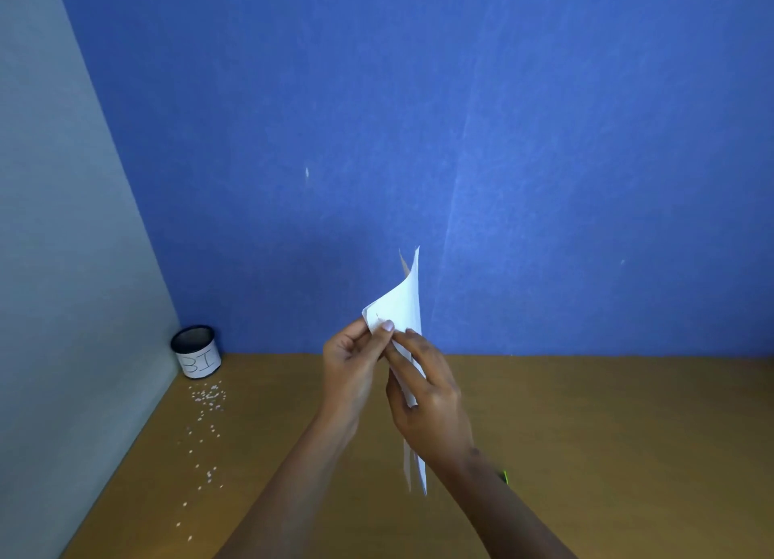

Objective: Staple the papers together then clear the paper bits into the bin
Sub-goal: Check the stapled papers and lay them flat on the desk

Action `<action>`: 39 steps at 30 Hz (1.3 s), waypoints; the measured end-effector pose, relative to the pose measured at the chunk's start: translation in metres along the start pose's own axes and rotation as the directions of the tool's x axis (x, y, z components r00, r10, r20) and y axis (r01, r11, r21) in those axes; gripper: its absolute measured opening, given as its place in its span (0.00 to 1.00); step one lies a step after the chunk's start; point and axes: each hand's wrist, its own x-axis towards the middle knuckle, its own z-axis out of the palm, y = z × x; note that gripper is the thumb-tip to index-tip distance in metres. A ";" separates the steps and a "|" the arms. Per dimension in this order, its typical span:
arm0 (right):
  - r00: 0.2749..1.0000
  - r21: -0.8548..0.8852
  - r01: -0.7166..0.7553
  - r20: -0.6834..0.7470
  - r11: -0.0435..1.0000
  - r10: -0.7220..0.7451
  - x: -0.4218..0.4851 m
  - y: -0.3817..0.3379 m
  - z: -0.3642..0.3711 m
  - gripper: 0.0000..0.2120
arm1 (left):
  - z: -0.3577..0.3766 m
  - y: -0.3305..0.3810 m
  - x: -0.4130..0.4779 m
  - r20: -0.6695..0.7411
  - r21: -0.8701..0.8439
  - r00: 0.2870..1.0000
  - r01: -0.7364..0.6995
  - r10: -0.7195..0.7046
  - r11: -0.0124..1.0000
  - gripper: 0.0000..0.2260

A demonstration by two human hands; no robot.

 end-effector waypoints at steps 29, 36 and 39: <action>0.999 0.046 0.012 0.034 0.999 -0.013 -0.007 -0.006 -0.009 0.26 | 0.005 0.011 -0.007 -0.124 -0.035 0.980 0.153 -0.156 0.988 0.16; 0.980 0.034 -0.158 0.125 0.987 0.153 -0.021 -0.012 -0.019 0.34 | 0.009 0.013 -0.004 -0.147 -0.020 0.988 0.047 -0.049 0.999 0.14; 0.922 -0.004 -0.301 0.253 0.954 0.292 -0.043 -0.008 -0.021 0.36 | 0.008 0.019 0.001 -0.196 -0.035 0.981 -0.020 0.013 0.999 0.13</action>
